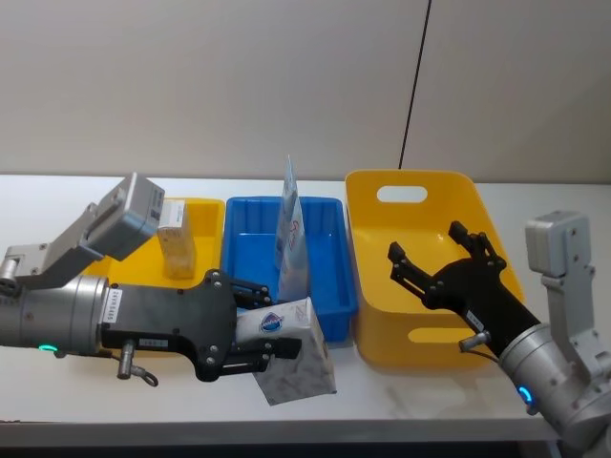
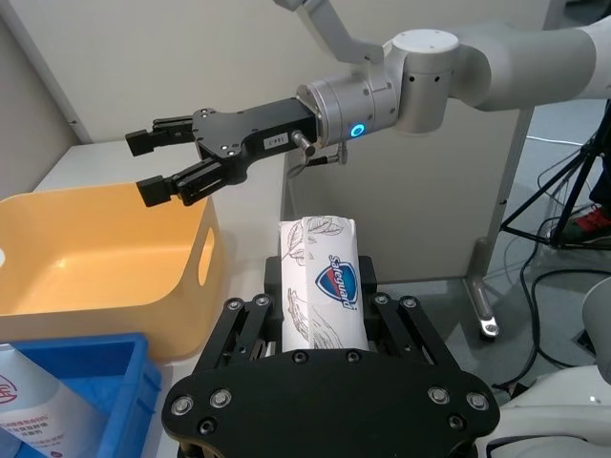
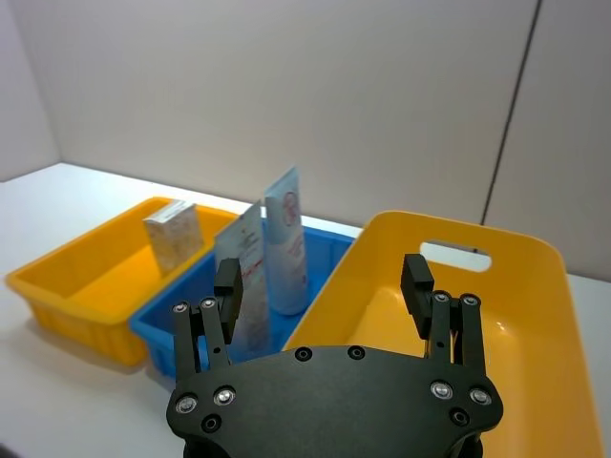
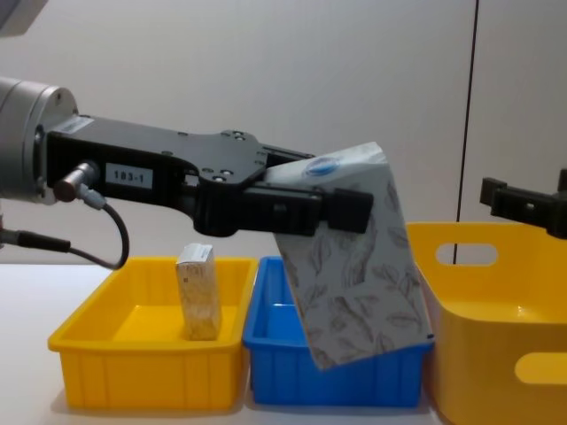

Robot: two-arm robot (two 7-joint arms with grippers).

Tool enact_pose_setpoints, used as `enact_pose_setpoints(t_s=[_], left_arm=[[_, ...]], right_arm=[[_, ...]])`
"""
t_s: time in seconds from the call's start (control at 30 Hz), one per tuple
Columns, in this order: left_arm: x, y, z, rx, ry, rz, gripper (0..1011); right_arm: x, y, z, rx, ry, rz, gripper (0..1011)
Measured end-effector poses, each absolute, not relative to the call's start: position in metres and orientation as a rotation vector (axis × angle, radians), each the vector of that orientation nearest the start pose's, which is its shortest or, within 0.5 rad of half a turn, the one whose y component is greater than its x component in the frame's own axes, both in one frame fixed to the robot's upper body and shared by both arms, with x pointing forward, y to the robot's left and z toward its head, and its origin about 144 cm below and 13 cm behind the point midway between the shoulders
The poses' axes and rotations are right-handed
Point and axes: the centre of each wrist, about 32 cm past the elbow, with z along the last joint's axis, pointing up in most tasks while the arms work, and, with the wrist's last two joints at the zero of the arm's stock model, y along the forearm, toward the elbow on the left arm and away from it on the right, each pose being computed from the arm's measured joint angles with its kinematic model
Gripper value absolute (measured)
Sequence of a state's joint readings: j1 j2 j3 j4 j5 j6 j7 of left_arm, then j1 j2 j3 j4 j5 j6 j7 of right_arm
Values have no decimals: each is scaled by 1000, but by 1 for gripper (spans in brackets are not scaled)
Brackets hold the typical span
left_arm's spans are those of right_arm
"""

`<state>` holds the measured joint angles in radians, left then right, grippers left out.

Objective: Bimanual collaborative sorting of washing and personal care products

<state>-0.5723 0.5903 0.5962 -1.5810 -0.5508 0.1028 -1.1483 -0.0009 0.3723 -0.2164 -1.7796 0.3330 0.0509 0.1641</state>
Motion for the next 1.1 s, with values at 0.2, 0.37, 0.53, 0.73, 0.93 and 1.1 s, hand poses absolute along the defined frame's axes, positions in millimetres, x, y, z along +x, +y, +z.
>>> enact_pose_setpoints(t_s=[0.2, 0.37, 0.53, 0.73, 0.93, 1.1], left_arm=[[549, 239, 1295, 164, -183, -45, 369], [549, 239, 1294, 164, -183, -45, 369], [549, 238, 1294, 164, -183, -45, 369], [549, 238, 1294, 164, -183, -45, 369], [549, 238, 1294, 164, -183, -45, 370], [549, 238, 1294, 164, -183, -45, 369]], right_arm=[[448, -256, 1207, 26, -62, -1058, 1002], [449, -264, 1213, 20, -52, -995, 1002], [449, -274, 1221, 10, -38, -912, 1002], [449, -286, 1231, -10, -24, -815, 1002], [450, -296, 1238, -30, -11, -718, 1002], [450, -303, 1244, -52, -6, -644, 1002]])
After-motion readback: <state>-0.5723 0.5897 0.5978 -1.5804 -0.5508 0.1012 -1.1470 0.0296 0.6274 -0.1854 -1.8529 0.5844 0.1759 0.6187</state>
